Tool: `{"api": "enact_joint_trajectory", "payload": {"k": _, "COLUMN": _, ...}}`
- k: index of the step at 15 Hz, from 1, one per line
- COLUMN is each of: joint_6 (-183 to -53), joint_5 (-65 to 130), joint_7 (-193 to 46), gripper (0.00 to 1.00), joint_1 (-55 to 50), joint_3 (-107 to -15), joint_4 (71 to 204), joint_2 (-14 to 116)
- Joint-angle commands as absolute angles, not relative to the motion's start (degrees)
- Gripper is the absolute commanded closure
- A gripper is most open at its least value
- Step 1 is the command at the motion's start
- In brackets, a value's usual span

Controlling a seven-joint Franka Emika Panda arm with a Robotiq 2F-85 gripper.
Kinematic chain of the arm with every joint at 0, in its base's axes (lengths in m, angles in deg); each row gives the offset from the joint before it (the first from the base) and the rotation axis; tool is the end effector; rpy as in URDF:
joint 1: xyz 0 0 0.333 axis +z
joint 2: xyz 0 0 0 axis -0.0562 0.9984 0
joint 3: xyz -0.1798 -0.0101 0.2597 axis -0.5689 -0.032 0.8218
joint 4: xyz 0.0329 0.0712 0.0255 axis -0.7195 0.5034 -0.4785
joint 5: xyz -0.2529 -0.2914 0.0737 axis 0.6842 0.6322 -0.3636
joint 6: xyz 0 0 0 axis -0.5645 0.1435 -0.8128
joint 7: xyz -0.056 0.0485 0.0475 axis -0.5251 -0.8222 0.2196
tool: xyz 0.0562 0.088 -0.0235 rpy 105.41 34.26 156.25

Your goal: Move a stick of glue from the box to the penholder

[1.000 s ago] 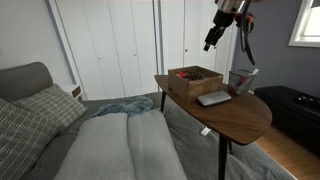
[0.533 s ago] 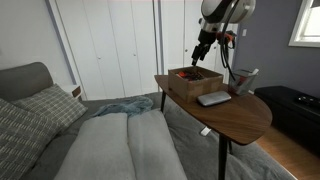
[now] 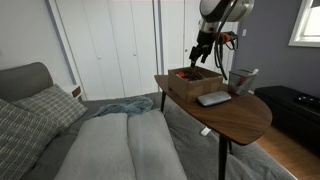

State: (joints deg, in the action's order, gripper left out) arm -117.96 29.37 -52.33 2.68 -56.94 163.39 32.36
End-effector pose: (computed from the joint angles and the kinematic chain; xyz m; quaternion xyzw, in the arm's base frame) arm 0.5645 0.0602 0.4833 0.9686 0.1908 0.1589 0.0111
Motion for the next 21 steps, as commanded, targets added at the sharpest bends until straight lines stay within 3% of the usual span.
{"api": "enact_joint_trajectory", "payload": {"k": 1, "joint_6": -115.89, "joint_5": 31.99, "joint_7": -61.39, "gripper": 0.00, "joint_1": 2.33, "joint_3": -54.56, "joint_4": 163.05, "joint_2": 32.62}}
{"api": "enact_joint_trajectory", "payload": {"k": 4, "joint_6": -116.43, "joint_5": 32.65, "joint_7": -65.82, "gripper": 0.00, "joint_1": 1.96, "joint_3": -54.15, "joint_4": 162.05, "joint_2": 34.35}}
{"api": "enact_joint_trajectory", "payload": {"k": 8, "joint_6": -115.74, "joint_5": 30.94, "joint_7": -67.73, "gripper": 0.18, "joint_1": 2.02, "joint_3": -54.10, "joint_4": 158.75, "joint_2": 38.16}}
{"api": "enact_joint_trajectory", "payload": {"k": 11, "joint_6": -114.66, "joint_5": 30.57, "joint_7": -66.39, "gripper": 0.25, "joint_1": 2.35, "joint_3": -53.70, "joint_4": 155.34, "joint_2": 40.41}}
{"api": "enact_joint_trajectory", "payload": {"k": 12, "joint_6": -114.11, "joint_5": 30.25, "joint_7": -65.13, "gripper": 0.20, "joint_1": 2.44, "joint_3": -53.46, "joint_4": 154.47, "joint_2": 41.19}}
{"api": "enact_joint_trajectory", "payload": {"k": 19, "joint_6": -112.07, "joint_5": 25.97, "joint_7": -59.85, "gripper": 0.22, "joint_1": 2.44, "joint_3": -51.21, "joint_4": 151.26, "joint_2": 43.76}}
{"api": "enact_joint_trajectory", "payload": {"k": 21, "joint_6": -112.41, "joint_5": 26.63, "joint_7": -61.15, "gripper": 0.28, "joint_1": 2.50, "joint_3": -51.23, "joint_4": 151.20, "joint_2": 44.27}}
